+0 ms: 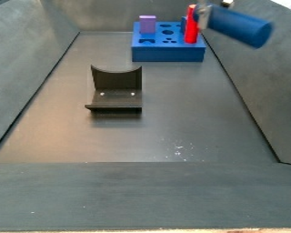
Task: Pick up the round object. Move up. Place the round object on the fixture. Regrasp the round object. Move to above the board. Insert the round object.
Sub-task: Place the round object on the fixture.
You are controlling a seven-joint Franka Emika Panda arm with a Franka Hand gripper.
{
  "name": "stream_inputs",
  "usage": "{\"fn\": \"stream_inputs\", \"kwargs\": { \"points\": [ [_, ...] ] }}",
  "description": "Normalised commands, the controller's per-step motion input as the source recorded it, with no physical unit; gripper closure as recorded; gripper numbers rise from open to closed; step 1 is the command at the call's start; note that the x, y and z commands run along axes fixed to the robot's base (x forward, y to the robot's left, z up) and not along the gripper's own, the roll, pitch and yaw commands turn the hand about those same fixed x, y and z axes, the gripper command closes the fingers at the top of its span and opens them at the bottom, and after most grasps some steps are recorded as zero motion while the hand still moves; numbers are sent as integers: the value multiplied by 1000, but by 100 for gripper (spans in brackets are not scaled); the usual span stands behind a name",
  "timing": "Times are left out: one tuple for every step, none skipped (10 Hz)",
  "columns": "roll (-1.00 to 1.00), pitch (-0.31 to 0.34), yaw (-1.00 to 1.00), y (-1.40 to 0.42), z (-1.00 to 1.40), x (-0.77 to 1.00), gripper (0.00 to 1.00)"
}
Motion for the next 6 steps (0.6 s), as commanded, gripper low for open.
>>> {"fn": "stream_inputs", "kwargs": {
  "points": [
    [134,-203,-1000,-124,-226,1000,100],
    [152,-188,-1000,-119,-219,1000,100],
    [178,-135,-843,-108,-211,1000,100],
    [174,-76,-613,-102,-202,1000,100],
    [162,-13,-357,-92,-188,1000,100],
    [148,3,-268,-87,-183,1000,100]
  ]
}}
